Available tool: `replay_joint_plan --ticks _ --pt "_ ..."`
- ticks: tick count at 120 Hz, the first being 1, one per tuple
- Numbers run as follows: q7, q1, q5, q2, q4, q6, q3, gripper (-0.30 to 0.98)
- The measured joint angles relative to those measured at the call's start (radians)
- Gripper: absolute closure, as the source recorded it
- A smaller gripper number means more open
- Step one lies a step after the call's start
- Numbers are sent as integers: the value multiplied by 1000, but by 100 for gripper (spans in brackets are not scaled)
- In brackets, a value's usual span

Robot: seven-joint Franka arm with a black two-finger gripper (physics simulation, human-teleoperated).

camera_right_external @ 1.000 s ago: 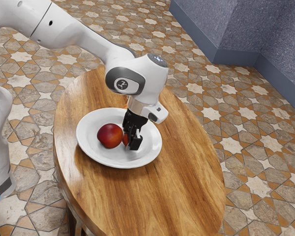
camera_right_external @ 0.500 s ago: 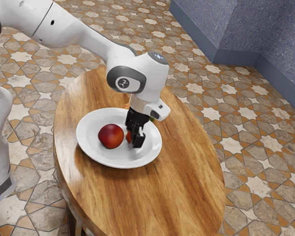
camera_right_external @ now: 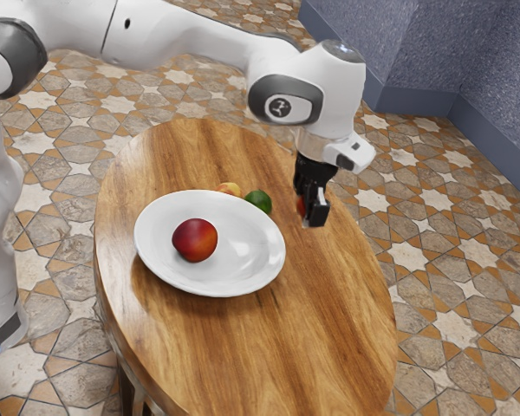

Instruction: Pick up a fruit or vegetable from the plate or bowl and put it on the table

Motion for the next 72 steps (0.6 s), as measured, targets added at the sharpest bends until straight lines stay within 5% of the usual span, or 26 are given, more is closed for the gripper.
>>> replay_joint_plan --ticks 27,54,72 --pt "7 -33 -13 347 294 -65 -29 50" --pt "15 -50 -43 453 334 -72 -30 50" --pt "19 -58 -57 456 336 -72 -29 17"
